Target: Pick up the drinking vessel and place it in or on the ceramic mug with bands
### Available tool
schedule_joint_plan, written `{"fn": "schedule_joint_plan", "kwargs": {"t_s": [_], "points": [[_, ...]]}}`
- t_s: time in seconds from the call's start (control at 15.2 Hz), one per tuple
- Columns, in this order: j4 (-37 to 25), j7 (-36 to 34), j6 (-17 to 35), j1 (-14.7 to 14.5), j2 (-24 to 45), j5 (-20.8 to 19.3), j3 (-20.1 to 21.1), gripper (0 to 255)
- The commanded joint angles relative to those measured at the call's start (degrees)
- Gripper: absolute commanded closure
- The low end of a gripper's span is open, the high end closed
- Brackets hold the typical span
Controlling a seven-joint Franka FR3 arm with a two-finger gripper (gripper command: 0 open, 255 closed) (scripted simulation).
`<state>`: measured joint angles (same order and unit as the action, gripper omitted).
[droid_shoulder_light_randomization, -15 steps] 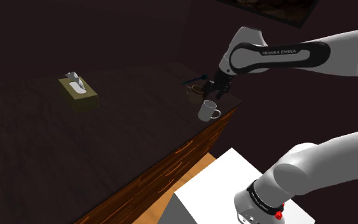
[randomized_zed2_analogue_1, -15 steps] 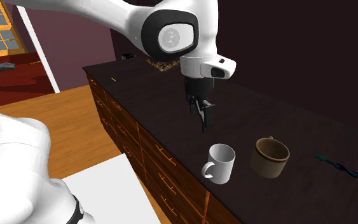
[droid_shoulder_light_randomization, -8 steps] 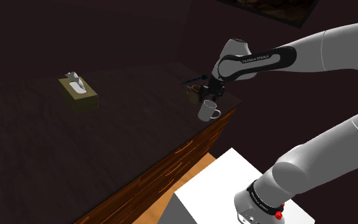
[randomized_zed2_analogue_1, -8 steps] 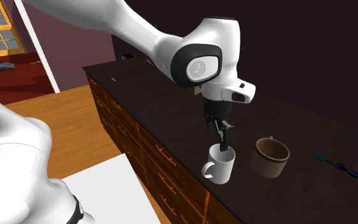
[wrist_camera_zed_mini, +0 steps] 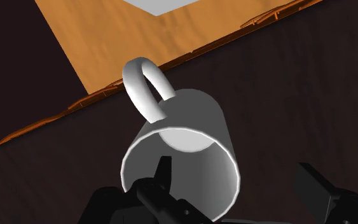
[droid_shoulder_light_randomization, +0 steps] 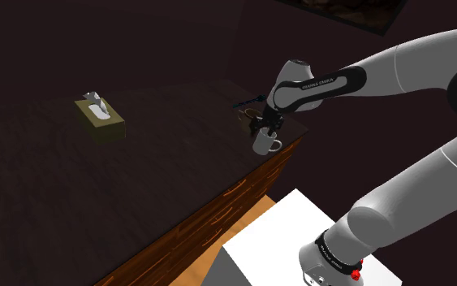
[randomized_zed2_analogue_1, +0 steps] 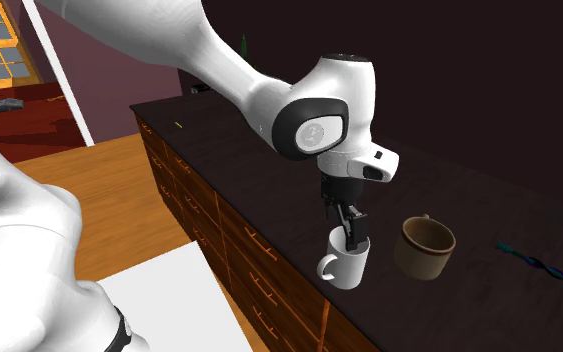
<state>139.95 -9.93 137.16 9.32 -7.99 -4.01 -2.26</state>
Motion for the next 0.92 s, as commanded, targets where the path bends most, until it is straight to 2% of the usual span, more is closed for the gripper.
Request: {"fn": "schedule_joint_plan", "kwargs": {"t_s": [0.0,0.26,0.33,0.86], "points": [[0.04,0.01,0.13,0.01,0.07,0.0,-0.01,0],[0.04,0.01,0.12,0.01,0.06,0.0,-0.01,0],[0.04,0.01,0.12,0.01,0.06,0.0,-0.01,255],[0.04,0.01,0.12,0.01,0.06,0.0,-0.01,255]]}}
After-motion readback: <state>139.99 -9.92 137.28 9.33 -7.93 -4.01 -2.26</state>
